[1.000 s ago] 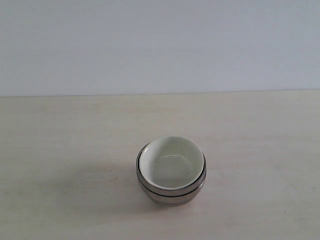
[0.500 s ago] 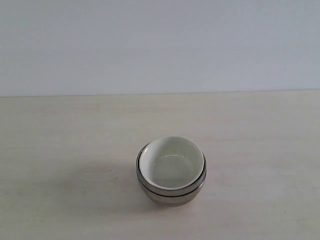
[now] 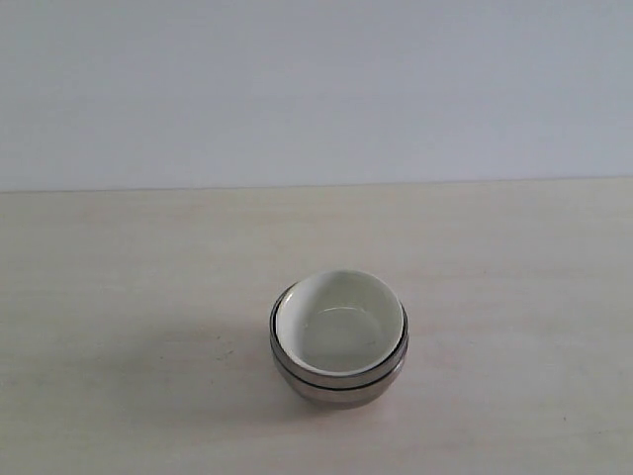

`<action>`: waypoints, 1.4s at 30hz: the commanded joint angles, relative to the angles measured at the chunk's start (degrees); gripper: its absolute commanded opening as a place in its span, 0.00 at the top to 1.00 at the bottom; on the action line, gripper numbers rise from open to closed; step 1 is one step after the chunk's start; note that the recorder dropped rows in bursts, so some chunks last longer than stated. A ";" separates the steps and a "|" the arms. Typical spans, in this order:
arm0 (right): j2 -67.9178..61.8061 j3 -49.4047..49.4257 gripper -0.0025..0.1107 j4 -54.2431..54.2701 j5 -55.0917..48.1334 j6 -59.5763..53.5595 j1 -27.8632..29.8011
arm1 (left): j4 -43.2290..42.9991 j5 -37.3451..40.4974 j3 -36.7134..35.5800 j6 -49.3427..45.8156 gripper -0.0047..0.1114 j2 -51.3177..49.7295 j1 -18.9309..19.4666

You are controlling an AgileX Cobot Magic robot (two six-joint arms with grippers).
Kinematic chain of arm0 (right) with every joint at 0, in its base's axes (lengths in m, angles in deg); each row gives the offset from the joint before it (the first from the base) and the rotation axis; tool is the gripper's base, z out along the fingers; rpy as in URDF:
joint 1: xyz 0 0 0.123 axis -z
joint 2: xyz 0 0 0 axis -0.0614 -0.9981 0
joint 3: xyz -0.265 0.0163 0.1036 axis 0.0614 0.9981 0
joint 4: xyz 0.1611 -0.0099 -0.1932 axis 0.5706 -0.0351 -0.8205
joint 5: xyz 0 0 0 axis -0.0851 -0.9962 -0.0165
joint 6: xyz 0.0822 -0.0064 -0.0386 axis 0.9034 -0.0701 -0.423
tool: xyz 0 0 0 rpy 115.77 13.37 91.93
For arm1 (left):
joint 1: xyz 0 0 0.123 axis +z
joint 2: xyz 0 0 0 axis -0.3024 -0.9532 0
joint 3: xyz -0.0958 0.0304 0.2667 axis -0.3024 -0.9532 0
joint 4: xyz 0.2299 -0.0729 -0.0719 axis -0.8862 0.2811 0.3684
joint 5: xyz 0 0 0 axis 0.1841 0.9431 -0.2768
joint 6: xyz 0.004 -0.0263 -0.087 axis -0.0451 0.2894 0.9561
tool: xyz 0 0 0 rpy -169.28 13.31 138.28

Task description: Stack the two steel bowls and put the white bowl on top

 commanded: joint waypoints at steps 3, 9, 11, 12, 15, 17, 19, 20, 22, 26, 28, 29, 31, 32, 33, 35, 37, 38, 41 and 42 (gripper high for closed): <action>0.33 9.86 0.98 3.43 4.11 -2.78 5.42 | 0.44 -0.11 -0.23 -0.19 0.92 0.21 0.16; 0.33 19.77 0.98 7.51 4.11 -4.01 6.85 | 0.44 -0.11 -0.23 -0.19 0.92 0.21 0.16; 0.33 19.77 0.98 7.66 0.50 -4.01 6.85 | 0.44 -0.11 -0.23 -0.19 0.92 0.21 0.16; 0.33 19.77 0.98 7.53 -1.73 -4.01 6.85 | 0.44 -0.11 -0.23 -0.19 0.92 0.21 0.16; 0.33 19.77 0.98 7.53 -5.99 -4.01 6.85 | 0.44 -0.11 -0.23 -0.19 0.92 0.21 0.16; 0.33 19.77 0.98 7.53 -7.43 -4.01 6.85 | 0.44 -0.11 -0.23 -0.19 0.92 0.21 0.16; 0.33 19.77 0.98 7.53 -7.43 -4.01 6.85 | 0.44 -0.11 -0.23 -0.19 0.92 0.21 0.16; 0.33 19.77 0.98 7.53 -7.43 -4.01 6.85 | 0.44 -0.11 -0.23 -0.19 0.92 0.21 0.16; 0.33 19.77 0.98 7.53 -7.43 -4.01 6.85 | 0.44 -0.11 -0.23 -0.19 0.92 0.21 0.16; 0.33 19.77 0.98 7.53 -7.43 -4.01 6.85 | 0.44 -0.11 -0.23 -0.19 0.92 0.21 0.16; 0.33 19.77 0.98 7.53 -7.43 -4.01 6.85 | 0.44 -0.11 -0.23 -0.19 0.92 0.21 0.16; 0.33 19.77 0.98 7.53 -7.43 -4.01 6.85 | 0.44 -0.11 -0.23 -0.19 0.92 0.21 0.16; 0.33 19.77 0.98 7.53 -7.43 -4.01 6.85 | 0.44 -0.11 -0.23 -0.19 0.92 0.21 0.16; 0.33 19.77 0.98 7.53 -7.43 -4.01 6.85 | 0.44 -0.11 -0.23 -0.19 0.92 0.21 0.16; 0.33 19.77 0.98 7.53 -7.43 -4.01 6.85 | 0.44 -0.11 -0.23 -0.19 0.92 0.21 0.16; 0.33 19.77 0.98 7.53 -7.43 -4.01 6.85 | 0.44 -0.11 -0.23 -0.19 0.92 0.21 0.04; 0.33 19.77 0.98 7.53 -7.43 -4.01 6.85 | 0.44 -0.11 -0.23 -0.19 0.92 0.21 0.04; 0.33 19.77 0.98 7.53 -7.43 -4.01 6.85 | 0.44 -0.11 -0.23 -0.19 0.92 0.21 0.04; 0.33 19.77 0.98 7.53 -7.43 -4.01 6.85 | 0.44 -0.11 -0.23 -0.19 0.92 0.21 0.04; 0.33 19.77 0.98 7.53 -7.43 -4.01 6.85 | 0.44 -0.11 -0.23 -0.19 0.92 0.21 0.04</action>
